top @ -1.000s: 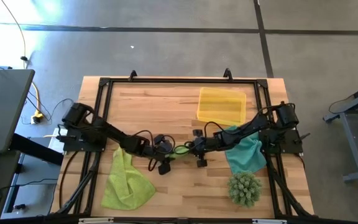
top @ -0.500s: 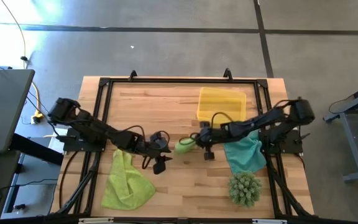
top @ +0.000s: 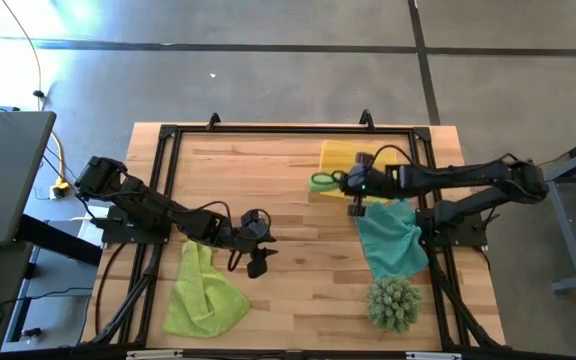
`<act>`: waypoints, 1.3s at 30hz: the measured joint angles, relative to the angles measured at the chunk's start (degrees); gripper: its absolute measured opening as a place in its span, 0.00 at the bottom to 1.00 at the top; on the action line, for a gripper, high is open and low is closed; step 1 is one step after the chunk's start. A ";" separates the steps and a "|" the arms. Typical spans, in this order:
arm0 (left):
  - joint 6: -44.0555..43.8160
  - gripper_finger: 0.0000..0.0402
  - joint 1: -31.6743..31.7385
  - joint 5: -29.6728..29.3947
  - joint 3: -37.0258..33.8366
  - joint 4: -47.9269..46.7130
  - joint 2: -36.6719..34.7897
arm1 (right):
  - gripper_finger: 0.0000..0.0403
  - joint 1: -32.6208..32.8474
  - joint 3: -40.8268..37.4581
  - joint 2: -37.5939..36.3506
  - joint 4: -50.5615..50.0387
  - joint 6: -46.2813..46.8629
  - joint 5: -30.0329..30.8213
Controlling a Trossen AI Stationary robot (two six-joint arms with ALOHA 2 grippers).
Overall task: Roll microfiber towels into tight, uniform cylinder then place into a basket
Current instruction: Put the rolled green microfiber towel into the yellow bin, then fold the blue microfiber towel
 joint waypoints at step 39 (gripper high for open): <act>-0.02 0.38 -0.33 -0.20 0.04 -1.27 -0.04 | 0.44 -9.85 0.56 10.55 -4.87 1.34 -12.57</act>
